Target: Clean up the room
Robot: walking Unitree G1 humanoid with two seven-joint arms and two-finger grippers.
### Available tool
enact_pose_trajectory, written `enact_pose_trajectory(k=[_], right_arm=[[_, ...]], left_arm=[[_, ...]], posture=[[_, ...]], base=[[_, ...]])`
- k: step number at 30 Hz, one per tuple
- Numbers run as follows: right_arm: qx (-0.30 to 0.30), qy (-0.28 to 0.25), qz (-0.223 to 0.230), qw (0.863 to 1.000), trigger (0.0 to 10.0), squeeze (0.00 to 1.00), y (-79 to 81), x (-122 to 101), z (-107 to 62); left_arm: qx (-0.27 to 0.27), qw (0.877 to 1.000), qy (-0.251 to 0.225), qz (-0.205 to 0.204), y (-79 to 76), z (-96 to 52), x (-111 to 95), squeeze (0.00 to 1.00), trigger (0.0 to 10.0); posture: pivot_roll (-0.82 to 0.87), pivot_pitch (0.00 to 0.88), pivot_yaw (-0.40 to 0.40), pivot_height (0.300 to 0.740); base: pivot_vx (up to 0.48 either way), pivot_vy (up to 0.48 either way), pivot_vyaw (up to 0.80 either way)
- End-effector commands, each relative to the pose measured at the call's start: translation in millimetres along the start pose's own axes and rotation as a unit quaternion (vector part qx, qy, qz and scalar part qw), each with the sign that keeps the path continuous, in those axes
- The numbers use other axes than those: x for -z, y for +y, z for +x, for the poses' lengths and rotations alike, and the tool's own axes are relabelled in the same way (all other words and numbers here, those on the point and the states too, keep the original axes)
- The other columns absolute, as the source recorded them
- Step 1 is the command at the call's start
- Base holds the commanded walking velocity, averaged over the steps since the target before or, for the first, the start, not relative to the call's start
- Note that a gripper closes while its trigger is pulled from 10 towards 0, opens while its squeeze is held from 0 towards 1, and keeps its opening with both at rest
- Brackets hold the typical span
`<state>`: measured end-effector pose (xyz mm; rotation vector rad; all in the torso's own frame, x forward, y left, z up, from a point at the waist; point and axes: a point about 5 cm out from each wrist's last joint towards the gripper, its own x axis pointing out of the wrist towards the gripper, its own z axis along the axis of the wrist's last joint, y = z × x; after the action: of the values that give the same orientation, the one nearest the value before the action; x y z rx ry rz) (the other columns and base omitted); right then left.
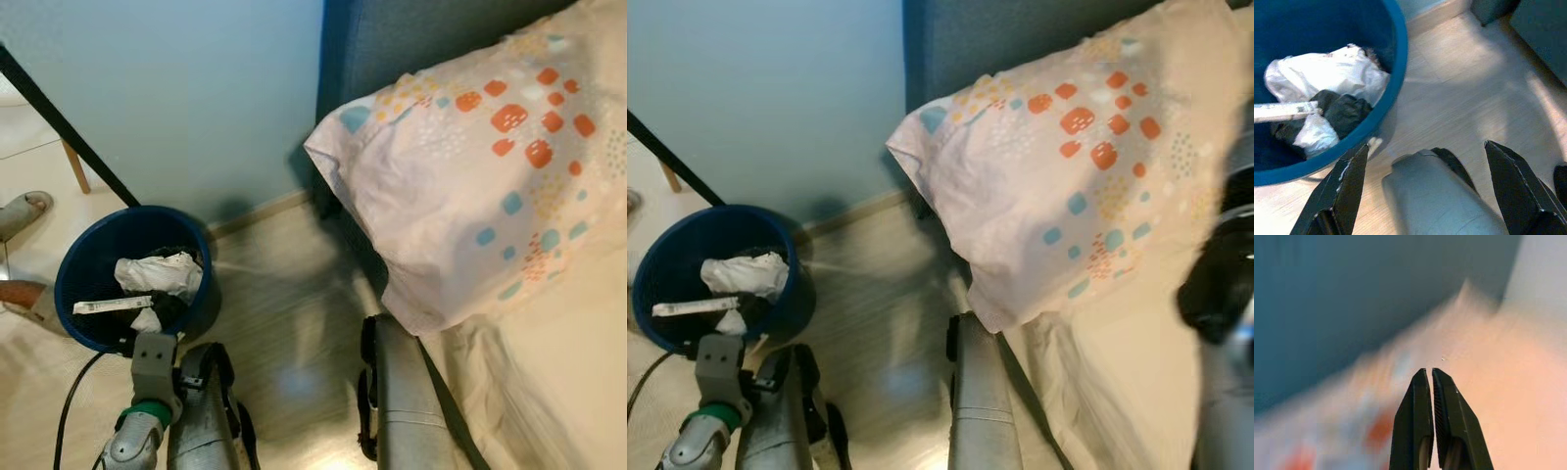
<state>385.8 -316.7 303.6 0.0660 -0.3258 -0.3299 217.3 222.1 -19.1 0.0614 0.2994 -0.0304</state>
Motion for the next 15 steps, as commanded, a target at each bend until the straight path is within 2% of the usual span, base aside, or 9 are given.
enact_pose_trajectory(k=[1, 2, 3, 4, 6, 8, 9, 13, 15], right_arm=[[0.011, 0.035, -0.008, 0.999, 10.0, 0.00, -4.9, 19.8, -6.1], [-0.013, 0.072, 0.005, 0.997, 10.0, 1.00, 6.3, 45.7, -14.4], [-0.013, 0.072, 0.005, 0.997, 10.0, 1.00, 6.3, 45.7, -14.4], [-0.047, 0.109, 0.020, 0.993, 10.0, 1.00, 24.3, 77.7, -28.2], [-0.047, 0.109, 0.020, 0.993, 10.0, 1.00, 24.3, 77.7, -28.2], [-0.110, 0.157, 0.043, 0.981, 10.0, 1.00, 57.2, 126.8, -59.7], [-0.128, 0.168, 0.053, 0.976, 10.0, 1.00, 67.3, 140.1, -71.2], [-0.146, 0.178, 0.074, 0.970, 10.0, 1.00, 76.0, 150.0, -80.8], [-0.181, 0.185, 0.093, 0.961, 10.0, 1.00, 88.4, 158.3, -91.6]], left_arm=[[0.003, 0.999, 0.038, -0.001, -2.4, -8.4, 15.5, 0.00, 10.0], [0.005, 0.999, 0.035, -0.001, -3.3, -5.9, 13.0, 0.00, 10.0], [0.005, 0.999, 0.035, -0.001, -3.3, -5.9, 13.0, 0.00, 10.0], [0.003, 1.000, 0.031, 0.002, -3.0, -2.9, 9.8, 0.00, 10.0], [0.003, 1.000, 0.031, 0.002, -3.0, -2.9, 9.8, 0.00, 10.0], [-0.007, 1.000, 0.027, -0.006, -1.3, 2.0, 5.3, 0.00, 10.0], [-0.013, 0.999, 0.027, -0.011, -0.4, 3.2, 4.7, 0.00, 10.0], [-0.018, 0.999, 0.028, -0.017, 0.1, 4.4, 4.3, 0.00, 10.0], [-0.028, 0.999, 0.031, -0.030, 0.2, 7.9, 3.5, 0.00, 10.0]], posture=[[-0.05, 0.281, 0.050, 0.560], [-0.05, 0.277, 0.049, 0.560], [-0.05, 0.277, 0.049, 0.560], [-0.05, 0.268, 0.048, 0.560], [-0.05, 0.268, 0.048, 0.560], [-0.06, 0.246, 0.042, 0.560], [-0.06, 0.246, 0.042, 0.560], [-0.06, 0.235, 0.038, 0.560], [-0.08, 0.196, 0.024, 0.560]], base=[[0.000, 0.000, 0.00], [0.000, 0.000, 0.00], [0.000, 0.000, 0.00], [0.000, 0.000, 0.00], [0.000, 0.000, 0.00], [0.000, 0.000, 0.00], [0.000, 0.000, 0.00], [0.000, 0.000, 0.00], [0.000, 0.000, 0.00]])
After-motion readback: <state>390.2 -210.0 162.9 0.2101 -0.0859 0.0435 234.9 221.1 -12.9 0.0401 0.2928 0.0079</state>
